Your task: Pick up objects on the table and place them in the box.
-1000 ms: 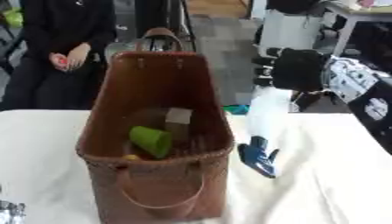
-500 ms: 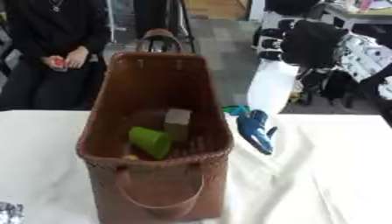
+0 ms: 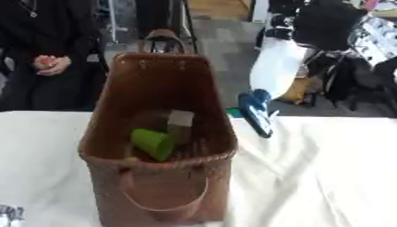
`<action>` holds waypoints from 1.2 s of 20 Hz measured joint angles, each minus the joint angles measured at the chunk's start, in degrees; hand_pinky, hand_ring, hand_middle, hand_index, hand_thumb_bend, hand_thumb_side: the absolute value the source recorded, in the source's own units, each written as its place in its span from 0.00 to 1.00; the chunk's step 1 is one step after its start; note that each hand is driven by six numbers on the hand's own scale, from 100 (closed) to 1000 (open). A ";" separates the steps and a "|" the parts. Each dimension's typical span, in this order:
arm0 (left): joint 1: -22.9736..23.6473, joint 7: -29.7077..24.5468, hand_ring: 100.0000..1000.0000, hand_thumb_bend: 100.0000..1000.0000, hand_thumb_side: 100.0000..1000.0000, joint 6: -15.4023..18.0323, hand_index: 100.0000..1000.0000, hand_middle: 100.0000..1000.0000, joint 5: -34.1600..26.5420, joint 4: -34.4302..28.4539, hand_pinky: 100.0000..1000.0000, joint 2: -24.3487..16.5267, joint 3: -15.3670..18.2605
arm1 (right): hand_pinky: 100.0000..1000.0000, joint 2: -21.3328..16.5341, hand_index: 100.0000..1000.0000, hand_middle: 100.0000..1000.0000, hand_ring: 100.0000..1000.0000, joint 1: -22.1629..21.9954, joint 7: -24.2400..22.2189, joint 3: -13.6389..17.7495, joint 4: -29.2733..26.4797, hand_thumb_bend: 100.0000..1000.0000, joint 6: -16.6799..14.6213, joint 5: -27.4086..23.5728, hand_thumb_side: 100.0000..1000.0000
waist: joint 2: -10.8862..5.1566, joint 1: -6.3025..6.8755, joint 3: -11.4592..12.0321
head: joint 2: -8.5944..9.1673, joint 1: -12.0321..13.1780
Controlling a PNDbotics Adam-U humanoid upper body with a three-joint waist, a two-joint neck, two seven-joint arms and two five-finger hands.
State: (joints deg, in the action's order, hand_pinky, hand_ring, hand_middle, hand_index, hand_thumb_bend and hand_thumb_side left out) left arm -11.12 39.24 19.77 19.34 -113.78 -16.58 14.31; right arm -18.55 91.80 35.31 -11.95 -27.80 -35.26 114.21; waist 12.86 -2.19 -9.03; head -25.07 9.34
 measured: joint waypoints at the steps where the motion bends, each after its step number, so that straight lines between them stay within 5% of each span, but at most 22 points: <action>1: -0.02 0.00 0.66 0.00 0.93 0.00 0.65 0.80 0.00 0.00 0.69 0.00 0.00 | 0.65 0.01 0.25 0.66 0.86 0.02 0.00 0.75 0.17 0.00 0.00 -1.24 0.56 | 0.01 0.01 0.17 | 0.05 -0.03; 8: -0.43 -0.19 0.66 0.00 0.92 -0.04 0.65 0.80 -0.23 0.00 0.69 0.00 -0.07 | 0.66 1.92 0.26 0.65 0.84 1.35 0.00 4.39 2.83 0.00 0.00 -9.58 0.55 | 0.14 0.20 1.23 | 0.52 -0.51; 24: -1.54 -0.91 0.66 0.00 0.93 0.17 0.65 0.80 -1.18 0.00 0.69 0.07 -0.73 | 0.69 9.34 0.26 0.63 0.82 1.96 0.44 9.50 6.34 0.00 0.44 -14.35 0.54 | 0.72 0.14 4.34 | 1.51 -2.31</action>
State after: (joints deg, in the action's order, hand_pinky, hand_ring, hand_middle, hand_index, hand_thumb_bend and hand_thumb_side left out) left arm -12.65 38.33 19.94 18.15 -113.78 -16.51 13.58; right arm -9.21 93.76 35.76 -2.45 -21.46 -34.82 99.87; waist 13.59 -2.05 -4.69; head -23.56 7.03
